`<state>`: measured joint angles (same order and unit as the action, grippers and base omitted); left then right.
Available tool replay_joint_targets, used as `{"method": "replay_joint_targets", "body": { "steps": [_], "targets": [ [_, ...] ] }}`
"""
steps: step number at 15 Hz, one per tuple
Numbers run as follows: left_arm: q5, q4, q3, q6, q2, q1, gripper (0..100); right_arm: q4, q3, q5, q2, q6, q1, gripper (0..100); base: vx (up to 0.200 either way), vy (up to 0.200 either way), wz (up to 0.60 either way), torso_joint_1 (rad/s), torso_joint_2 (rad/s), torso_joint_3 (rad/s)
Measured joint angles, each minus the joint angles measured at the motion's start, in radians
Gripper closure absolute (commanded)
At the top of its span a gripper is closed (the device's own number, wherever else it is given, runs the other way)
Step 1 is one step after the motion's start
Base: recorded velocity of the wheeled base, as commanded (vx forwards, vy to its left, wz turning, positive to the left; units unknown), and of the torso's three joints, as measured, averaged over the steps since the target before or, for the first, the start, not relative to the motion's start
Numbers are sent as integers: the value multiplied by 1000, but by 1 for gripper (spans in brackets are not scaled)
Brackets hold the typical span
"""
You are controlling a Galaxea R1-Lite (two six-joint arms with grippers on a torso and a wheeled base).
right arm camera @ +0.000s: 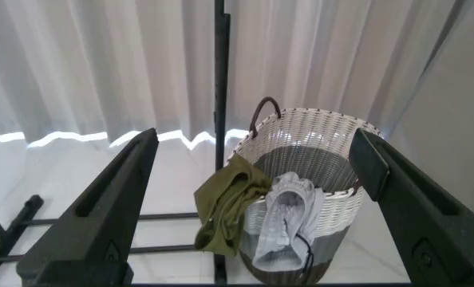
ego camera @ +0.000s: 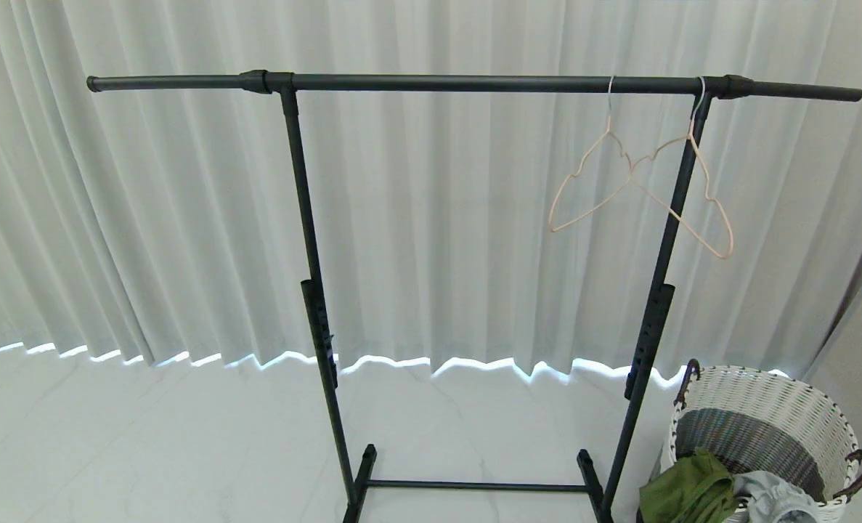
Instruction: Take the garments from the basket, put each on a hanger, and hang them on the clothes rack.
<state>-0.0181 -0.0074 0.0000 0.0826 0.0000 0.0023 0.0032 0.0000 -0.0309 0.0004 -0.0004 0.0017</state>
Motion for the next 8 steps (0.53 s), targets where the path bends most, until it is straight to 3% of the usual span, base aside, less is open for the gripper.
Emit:
{"method": "replay_joint_targets", "body": {
  "steps": [7, 8],
  "targets": [
    [0, 0, 0, 0, 0, 0, 0, 0, 0, 8, 0, -45, 0, 0, 0, -200, 0, 0, 5, 3],
    [0, 0, 0, 0, 0, 0, 0, 0, 0, 8, 0, -50, -1, 0, 0, 0, 0, 0, 0, 0]
  ]
}}
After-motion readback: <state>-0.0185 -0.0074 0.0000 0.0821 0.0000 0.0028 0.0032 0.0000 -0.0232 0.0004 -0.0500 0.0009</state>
